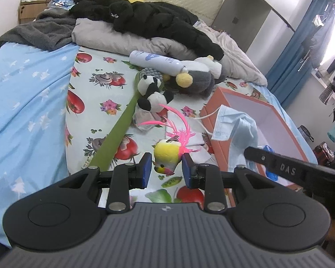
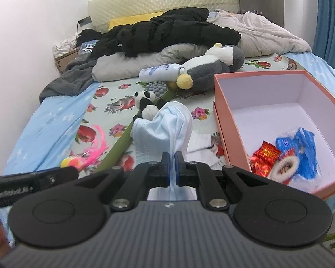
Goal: Organize soft objects
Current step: 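Lift the chick toy with the left gripper while the right lifts the mask, then carry the chick and mask into the pink box and open both grippers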
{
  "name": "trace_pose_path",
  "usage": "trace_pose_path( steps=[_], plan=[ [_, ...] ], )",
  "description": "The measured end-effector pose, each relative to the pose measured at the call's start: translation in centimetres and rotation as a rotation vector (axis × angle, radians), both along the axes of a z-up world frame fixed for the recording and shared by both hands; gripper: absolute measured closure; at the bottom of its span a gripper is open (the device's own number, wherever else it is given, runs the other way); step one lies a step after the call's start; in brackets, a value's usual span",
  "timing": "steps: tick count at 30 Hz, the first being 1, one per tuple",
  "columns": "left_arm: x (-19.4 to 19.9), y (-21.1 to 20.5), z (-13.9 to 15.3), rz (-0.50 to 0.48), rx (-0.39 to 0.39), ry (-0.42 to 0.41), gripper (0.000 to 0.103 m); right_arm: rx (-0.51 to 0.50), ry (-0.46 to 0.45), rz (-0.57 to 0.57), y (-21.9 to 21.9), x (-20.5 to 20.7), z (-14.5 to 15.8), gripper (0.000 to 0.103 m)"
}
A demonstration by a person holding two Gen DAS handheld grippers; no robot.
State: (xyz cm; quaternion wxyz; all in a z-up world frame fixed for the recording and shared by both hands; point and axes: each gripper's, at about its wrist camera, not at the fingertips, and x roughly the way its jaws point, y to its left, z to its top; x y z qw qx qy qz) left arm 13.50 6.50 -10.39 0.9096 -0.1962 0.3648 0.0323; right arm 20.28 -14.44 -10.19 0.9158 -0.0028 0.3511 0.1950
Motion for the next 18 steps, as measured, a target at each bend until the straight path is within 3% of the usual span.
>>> trace_pose_path(
  steps=[10, 18],
  plan=[
    [-1.8, -2.4, 1.6, -0.044, 0.008, -0.028, 0.069, 0.025, -0.023, 0.008, -1.9, -3.6, 1.9, 0.095],
    [-1.2, -6.4, 2.8, -0.142, 0.005, -0.060, 0.069, 0.038, -0.045, -0.047, -5.2, -5.1, 3.1, 0.094]
  ],
)
